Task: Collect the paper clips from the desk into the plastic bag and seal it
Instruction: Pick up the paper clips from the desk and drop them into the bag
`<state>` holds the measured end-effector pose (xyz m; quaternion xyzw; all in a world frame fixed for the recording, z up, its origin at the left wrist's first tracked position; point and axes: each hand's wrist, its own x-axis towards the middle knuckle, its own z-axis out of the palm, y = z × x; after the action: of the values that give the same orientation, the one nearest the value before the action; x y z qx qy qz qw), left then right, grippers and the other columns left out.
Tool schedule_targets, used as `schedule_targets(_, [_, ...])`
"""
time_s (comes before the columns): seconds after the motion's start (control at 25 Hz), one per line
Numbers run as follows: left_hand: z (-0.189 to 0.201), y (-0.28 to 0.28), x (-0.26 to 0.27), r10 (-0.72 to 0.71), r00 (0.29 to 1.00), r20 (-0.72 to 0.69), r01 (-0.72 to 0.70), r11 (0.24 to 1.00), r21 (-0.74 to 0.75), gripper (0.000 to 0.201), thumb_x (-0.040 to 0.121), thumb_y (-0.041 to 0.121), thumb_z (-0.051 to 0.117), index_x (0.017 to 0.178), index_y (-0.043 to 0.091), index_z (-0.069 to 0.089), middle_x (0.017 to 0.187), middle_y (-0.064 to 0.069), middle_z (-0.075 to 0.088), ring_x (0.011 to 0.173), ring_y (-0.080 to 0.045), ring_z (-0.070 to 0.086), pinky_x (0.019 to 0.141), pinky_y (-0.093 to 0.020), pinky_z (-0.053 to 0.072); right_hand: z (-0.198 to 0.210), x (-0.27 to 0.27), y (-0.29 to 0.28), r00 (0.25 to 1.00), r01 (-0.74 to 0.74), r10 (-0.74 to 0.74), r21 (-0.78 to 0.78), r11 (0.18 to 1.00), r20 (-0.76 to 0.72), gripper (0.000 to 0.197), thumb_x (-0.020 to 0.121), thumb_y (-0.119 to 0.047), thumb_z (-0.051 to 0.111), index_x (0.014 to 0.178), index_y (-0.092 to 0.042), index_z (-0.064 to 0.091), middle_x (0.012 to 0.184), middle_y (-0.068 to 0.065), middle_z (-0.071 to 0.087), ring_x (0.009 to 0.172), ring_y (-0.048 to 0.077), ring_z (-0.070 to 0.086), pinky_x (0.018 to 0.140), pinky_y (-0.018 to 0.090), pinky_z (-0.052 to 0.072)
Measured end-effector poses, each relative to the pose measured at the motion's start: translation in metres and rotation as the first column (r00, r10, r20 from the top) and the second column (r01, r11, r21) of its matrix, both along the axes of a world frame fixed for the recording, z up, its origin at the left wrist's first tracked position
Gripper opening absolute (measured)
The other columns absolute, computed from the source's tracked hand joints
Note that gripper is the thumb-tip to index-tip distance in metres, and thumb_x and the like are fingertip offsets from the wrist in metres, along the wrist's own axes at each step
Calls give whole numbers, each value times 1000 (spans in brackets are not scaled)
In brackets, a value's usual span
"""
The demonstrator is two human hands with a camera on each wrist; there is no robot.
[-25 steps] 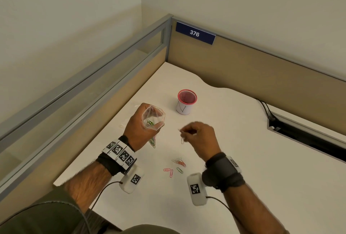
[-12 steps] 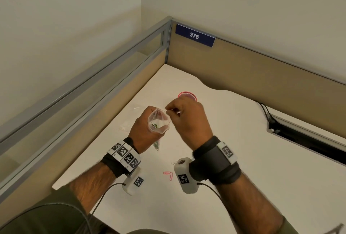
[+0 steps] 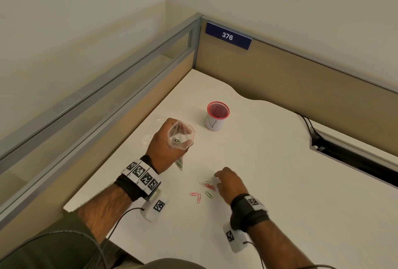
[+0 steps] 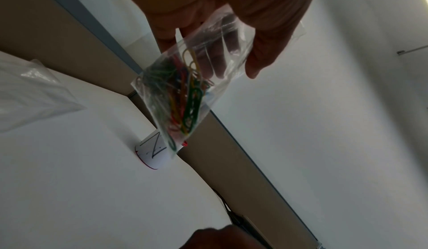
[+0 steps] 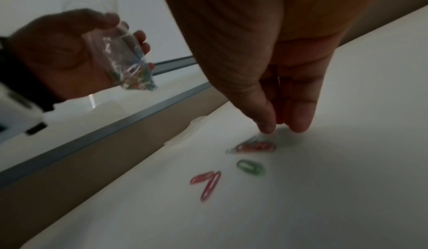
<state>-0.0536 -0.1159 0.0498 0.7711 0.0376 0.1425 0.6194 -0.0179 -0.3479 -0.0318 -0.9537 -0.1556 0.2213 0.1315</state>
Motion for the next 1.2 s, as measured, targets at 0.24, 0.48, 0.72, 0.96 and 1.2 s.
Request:
schedule_targets(0.24, [-1,2,-1,9,1000,2,-9,1000,-30,35,78,14,77,106,18,57,106,-4,69,106,-17,67,98,-35,54,-13,-26,31,990,-139,139,40,989,23,22,94,-12,49,110,-10,63,112,9,56,104,29,55,85,33,46])
schedule_targets(0.48, [-1,3,0,25,1000,1,-25,999,-41,35,78,13,78,107,15,57,106,-5,69,106,-18,67,99,-39,53,-16,-30,47,895,-446,441,111,888,68,29,88,-16,60,117,-18,61,123,5,54,114,24,46,94,38,46])
schedule_targets(0.72, [1,5,-1,37,999,3,-37,998,-41,34,79,10,78,106,17,57,106,-4,70,106,-17,67,100,-43,53,-27,-25,20,831,-537,535,-33,843,150,8,89,-13,55,94,-12,61,101,8,58,97,30,52,73,40,48])
schedule_targets(0.96, [1,4,-1,45,999,-10,-45,997,-56,39,74,27,77,106,18,57,106,-6,69,107,-21,67,99,-44,54,-11,-17,-26,984,-175,170,107,979,56,43,86,-43,63,124,-24,56,118,-7,52,111,13,47,90,28,47])
schedule_targets(1.2, [-1,-6,-1,12,1000,-12,-13,999,-39,35,76,21,78,103,23,56,106,-5,69,105,-18,67,98,-43,55,-20,-44,2,957,-278,278,-4,960,84,20,88,-21,60,108,-19,59,109,2,51,102,25,50,75,33,48])
